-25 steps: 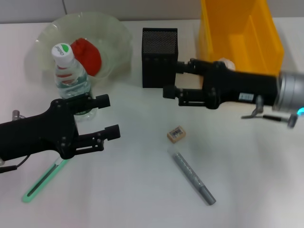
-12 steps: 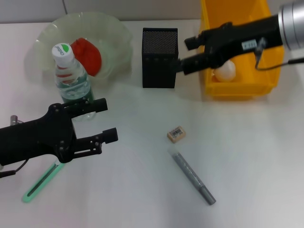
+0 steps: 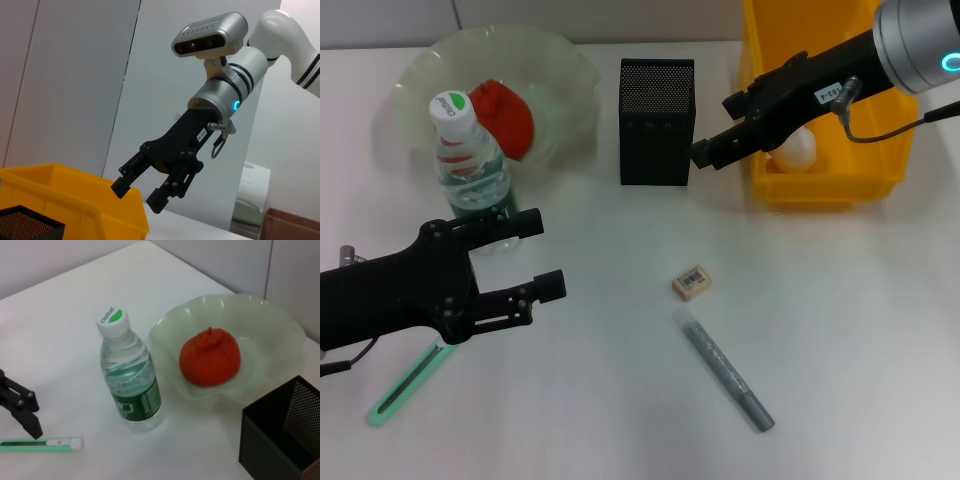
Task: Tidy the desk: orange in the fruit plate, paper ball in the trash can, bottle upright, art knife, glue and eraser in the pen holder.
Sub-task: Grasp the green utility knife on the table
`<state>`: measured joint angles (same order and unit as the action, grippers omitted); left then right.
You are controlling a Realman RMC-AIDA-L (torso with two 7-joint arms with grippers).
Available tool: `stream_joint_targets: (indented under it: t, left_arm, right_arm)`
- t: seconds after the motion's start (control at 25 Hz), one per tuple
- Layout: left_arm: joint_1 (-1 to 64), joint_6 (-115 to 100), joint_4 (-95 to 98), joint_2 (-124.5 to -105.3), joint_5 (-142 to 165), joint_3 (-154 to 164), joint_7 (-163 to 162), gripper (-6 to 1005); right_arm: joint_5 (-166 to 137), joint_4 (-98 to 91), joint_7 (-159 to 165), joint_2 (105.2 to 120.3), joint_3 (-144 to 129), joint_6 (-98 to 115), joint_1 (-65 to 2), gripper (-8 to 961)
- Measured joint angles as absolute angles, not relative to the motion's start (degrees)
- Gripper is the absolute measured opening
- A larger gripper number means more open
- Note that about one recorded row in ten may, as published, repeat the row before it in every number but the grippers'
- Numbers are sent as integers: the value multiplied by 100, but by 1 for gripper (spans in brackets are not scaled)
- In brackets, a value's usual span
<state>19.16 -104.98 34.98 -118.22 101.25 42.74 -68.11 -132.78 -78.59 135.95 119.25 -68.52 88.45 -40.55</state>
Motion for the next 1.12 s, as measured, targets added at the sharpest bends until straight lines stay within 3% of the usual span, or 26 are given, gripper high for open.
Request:
stream_joint_targets:
  t: [0.28, 0.56, 0.96, 1.12]
  left_arm:
    - [1916, -10453, 3513, -11816, 10124, 4271, -6811, 778]
    - [1869, -10329, 3556, -11792, 10120, 4260, -6816, 778]
    - [1693, -10163, 3963, -11483, 10252, 4204, -7670, 778]
    - [1659, -10143, 5180, -11613, 10998, 4214, -8908, 777]
  right_arm:
    - [-12990, -7816, 13387, 11951, -6872, 8618, -3819, 829]
    - [-10979, -6959, 11654, 11954, -6914, 8175, -2962, 829]
    - [-8491, -4252, 7980, 11954, -6905, 8307, -2288, 829]
    - [-8206, -3350, 7496, 11947, -6849, 8250, -2477, 829]
